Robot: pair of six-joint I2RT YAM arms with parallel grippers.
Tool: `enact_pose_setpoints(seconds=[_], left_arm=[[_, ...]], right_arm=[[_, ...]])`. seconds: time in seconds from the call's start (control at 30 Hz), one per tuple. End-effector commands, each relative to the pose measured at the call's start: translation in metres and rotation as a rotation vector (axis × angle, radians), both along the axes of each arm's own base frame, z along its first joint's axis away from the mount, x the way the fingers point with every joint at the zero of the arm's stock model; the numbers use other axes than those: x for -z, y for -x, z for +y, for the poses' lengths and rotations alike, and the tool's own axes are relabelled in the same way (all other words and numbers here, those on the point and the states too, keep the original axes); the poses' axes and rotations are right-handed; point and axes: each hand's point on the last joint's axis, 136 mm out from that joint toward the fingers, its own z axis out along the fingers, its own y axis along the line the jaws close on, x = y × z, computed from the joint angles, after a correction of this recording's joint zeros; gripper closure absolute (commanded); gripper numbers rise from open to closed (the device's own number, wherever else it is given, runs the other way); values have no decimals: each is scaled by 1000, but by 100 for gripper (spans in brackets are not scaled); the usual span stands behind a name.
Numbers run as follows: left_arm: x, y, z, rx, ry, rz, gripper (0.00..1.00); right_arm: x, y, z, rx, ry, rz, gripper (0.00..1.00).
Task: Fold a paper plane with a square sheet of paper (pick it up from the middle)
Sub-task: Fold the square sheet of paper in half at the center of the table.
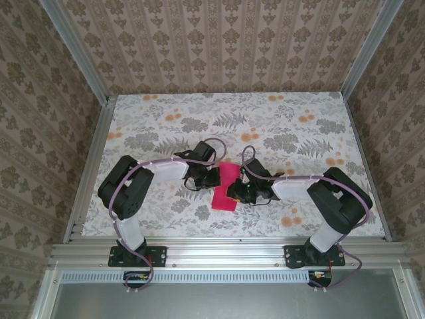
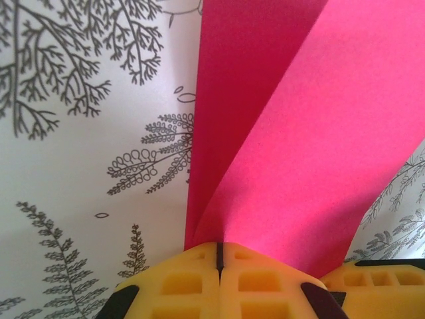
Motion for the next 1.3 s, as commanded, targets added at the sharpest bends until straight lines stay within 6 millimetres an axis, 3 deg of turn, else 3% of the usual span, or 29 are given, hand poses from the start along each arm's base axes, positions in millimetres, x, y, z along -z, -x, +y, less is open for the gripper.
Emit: enact_pose_setpoints(seconds=[0.0, 0.1, 0.27, 0.47, 0.57, 0.93, 1.17, 1.27], left_arm=[[26, 14, 14, 25, -94, 52, 100], [25, 14, 12, 28, -91, 50, 100], [25, 14, 12, 30, -93, 50, 100], [26, 14, 12, 33, -94, 52, 100], [26, 14, 12, 36, -92, 51, 100], [24, 15, 13, 39, -97, 47, 100], [23, 14, 11, 44, -98, 45, 100], [22, 14, 12, 45, -100, 44, 100]], right_arm=[[-1, 11, -9, -11, 40, 13, 74], [-19, 11, -2, -33, -10, -18, 73], [-23, 24, 13, -76, -66, -10, 73], [19, 37, -4, -17, 29, 56, 74], [29, 40, -5, -9, 30, 74, 74], [-10, 41, -1, -32, -32, -3, 73], [30, 56, -18, 8, 25, 73, 74], [35, 59, -20, 20, 22, 87, 74]])
